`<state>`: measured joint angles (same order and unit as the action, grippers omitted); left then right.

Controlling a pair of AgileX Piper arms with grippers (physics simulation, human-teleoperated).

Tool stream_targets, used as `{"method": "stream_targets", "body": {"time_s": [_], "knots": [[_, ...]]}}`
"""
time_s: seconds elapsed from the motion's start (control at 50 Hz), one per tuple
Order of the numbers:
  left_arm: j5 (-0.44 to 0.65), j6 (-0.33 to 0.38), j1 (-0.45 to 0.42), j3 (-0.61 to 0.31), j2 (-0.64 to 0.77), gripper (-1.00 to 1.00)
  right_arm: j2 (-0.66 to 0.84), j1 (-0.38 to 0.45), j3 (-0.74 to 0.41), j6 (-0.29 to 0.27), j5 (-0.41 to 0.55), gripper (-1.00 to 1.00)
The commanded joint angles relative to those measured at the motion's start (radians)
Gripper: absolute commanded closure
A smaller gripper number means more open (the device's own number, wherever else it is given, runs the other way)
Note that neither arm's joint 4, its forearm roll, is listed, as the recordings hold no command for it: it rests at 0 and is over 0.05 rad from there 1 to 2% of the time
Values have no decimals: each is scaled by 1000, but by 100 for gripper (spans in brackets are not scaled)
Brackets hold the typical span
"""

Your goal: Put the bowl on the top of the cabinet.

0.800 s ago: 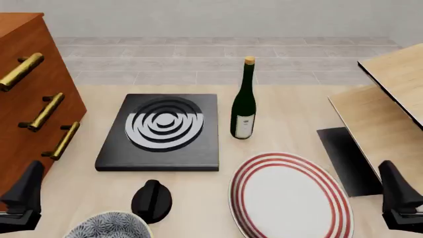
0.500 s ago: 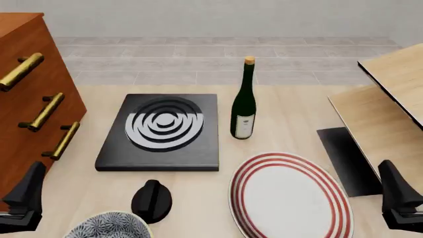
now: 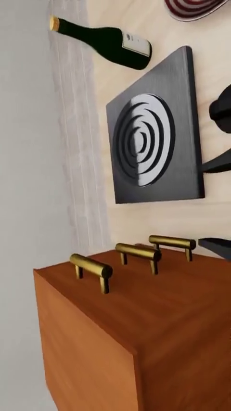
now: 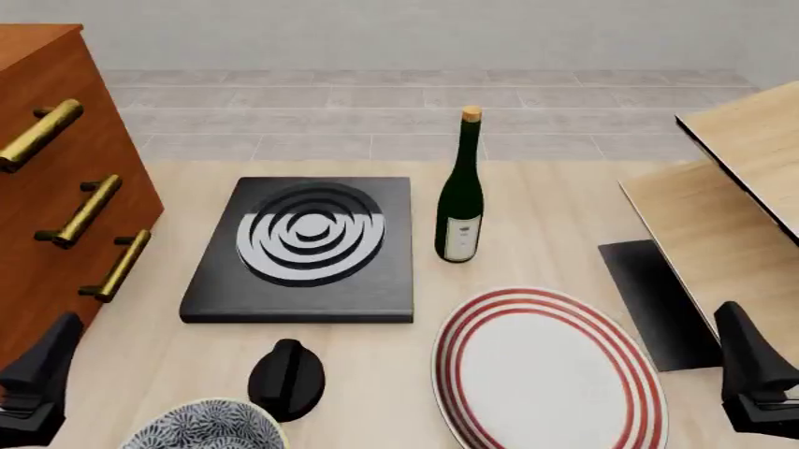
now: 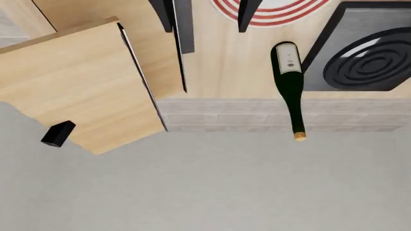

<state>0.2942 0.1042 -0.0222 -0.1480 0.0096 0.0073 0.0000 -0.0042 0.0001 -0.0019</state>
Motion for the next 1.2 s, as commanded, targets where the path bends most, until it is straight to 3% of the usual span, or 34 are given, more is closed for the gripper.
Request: {"method": "stream_targets", "body": {"time_s": [0.02, 0.12, 0.64, 0.72, 1.2], "knots": [[185, 36, -27, -116, 58, -100, 0, 0, 0, 0, 0, -100], [220, 12, -33, -130, 163, -100, 0, 0, 0, 0, 0, -100], [408, -21, -115, -250, 211, -100, 0, 0, 0, 0, 0, -100], [404, -26, -96, -250, 254, -100, 0, 0, 0, 0, 0, -100], [527, -56, -181, -259, 309, -100, 0, 0, 0, 0, 0, -100]]}}
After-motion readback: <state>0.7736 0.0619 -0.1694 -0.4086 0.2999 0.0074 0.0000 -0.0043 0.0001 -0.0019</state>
